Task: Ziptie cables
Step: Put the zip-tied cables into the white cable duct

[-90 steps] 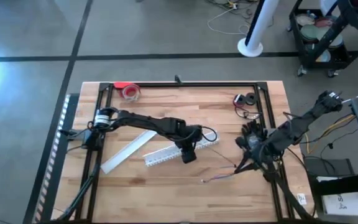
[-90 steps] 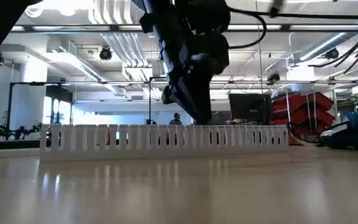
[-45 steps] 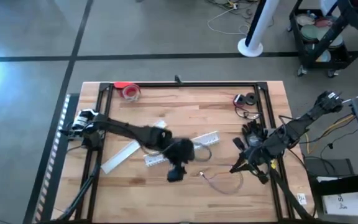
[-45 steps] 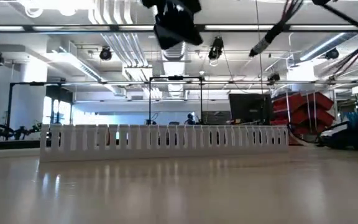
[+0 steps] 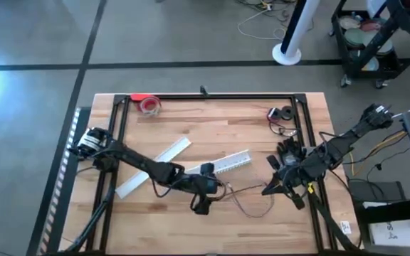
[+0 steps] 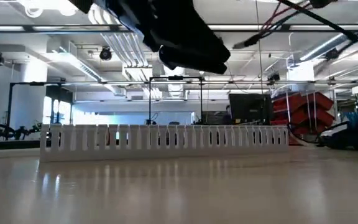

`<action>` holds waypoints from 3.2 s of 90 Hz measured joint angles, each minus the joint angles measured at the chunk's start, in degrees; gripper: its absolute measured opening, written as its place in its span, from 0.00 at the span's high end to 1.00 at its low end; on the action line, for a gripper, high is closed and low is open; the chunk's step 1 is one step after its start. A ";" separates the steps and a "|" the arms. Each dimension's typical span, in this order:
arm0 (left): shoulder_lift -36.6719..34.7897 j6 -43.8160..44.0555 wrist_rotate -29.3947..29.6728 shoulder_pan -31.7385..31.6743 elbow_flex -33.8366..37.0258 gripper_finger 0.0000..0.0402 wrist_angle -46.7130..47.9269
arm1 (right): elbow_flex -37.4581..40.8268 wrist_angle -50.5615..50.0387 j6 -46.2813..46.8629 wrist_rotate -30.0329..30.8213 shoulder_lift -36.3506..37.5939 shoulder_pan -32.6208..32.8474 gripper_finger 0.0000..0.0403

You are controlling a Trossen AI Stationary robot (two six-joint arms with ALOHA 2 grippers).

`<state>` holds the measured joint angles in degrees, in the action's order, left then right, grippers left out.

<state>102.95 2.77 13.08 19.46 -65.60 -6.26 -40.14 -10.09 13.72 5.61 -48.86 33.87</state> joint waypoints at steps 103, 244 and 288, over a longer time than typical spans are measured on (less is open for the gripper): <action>7.58 -28.01 8.43 0.70 -7.07 0.62 -5.70 | -0.09 -0.65 1.37 0.59 0.00 -0.02 1.00; -16.89 -13.23 13.35 2.56 -22.92 1.00 36.40 | -0.07 16.16 -13.23 20.79 -21.46 -2.51 0.43; -19.91 -11.53 13.97 2.89 -28.43 1.00 42.88 | -2.52 35.86 -19.37 21.50 -39.06 -5.21 0.52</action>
<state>83.04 -8.76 27.05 22.35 -94.03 36.62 -42.66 25.77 -5.65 27.10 -87.92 28.66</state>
